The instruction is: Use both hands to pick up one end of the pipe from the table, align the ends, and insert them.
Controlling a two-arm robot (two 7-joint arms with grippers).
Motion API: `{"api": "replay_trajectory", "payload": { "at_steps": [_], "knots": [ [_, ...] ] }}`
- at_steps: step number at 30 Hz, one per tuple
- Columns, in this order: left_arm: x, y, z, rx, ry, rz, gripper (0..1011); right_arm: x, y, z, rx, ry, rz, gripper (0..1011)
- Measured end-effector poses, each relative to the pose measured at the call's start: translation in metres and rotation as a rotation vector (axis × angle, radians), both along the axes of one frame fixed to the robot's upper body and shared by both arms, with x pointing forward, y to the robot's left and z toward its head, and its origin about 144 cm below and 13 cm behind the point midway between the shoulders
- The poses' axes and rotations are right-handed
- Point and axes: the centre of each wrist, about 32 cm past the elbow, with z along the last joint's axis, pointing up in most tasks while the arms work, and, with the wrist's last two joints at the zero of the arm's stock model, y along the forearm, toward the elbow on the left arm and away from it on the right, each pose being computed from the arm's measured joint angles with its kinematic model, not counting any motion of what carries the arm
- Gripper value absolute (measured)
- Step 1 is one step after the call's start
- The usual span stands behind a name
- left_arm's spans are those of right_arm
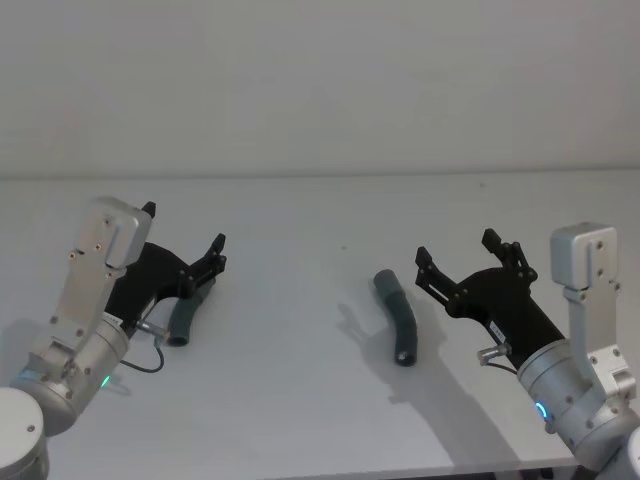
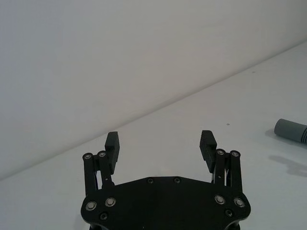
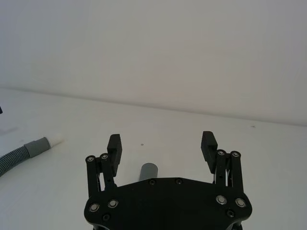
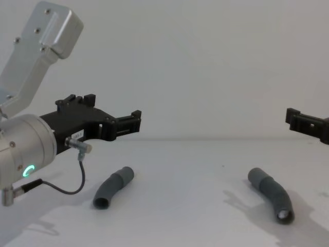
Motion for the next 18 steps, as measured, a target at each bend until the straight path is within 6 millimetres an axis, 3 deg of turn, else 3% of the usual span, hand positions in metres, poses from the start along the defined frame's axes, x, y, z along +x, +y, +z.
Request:
{"api": "replay_trajectory", "payload": {
  "at_steps": [18],
  "knots": [
    [0.0000,0.0000,0.0000,0.000,0.000,0.000,1001,0.0000,0.0000,0.0000,0.000,0.000,0.000,1006]
  ]
}}
